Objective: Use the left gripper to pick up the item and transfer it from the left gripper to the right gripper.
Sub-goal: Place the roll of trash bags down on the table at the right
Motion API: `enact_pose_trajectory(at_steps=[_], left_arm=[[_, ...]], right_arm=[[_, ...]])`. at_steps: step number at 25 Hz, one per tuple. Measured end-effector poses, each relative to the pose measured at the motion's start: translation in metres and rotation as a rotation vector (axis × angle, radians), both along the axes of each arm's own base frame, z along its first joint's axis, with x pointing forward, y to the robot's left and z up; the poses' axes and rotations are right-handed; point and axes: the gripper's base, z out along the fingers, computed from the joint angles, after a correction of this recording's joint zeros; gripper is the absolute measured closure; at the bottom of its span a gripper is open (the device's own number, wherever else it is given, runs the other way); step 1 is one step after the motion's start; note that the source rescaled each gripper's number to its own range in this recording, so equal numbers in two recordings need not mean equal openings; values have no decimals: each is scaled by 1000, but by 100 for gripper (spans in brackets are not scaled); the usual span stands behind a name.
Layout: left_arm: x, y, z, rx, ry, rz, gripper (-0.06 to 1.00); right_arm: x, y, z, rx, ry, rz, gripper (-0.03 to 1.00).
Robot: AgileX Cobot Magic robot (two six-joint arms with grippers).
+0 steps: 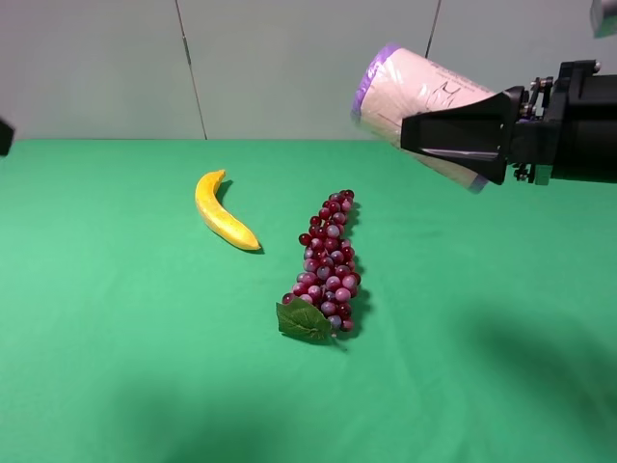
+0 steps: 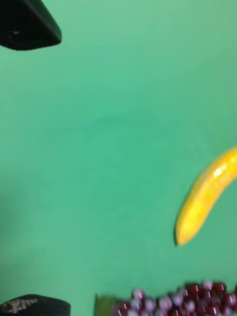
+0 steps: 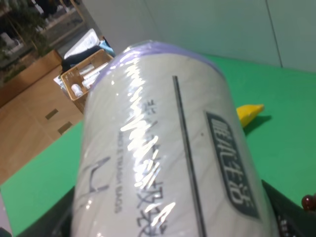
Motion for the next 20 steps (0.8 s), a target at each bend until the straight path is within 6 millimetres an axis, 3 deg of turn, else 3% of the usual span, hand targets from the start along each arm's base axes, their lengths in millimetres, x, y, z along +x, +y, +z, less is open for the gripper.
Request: enact_pose_trajectory(at_steps=[12, 16, 20], left_arm=[[-104, 22, -56, 20, -252, 65, -6], [-133, 26, -67, 7, -337, 65, -6], [-146, 29, -81, 29, -321, 70, -6]], right_arm=[[1, -3, -6, -46, 51, -37, 96], [2, -3, -6, -45, 54, -43, 96], [2, -4, -6, -54, 53, -51, 96]])
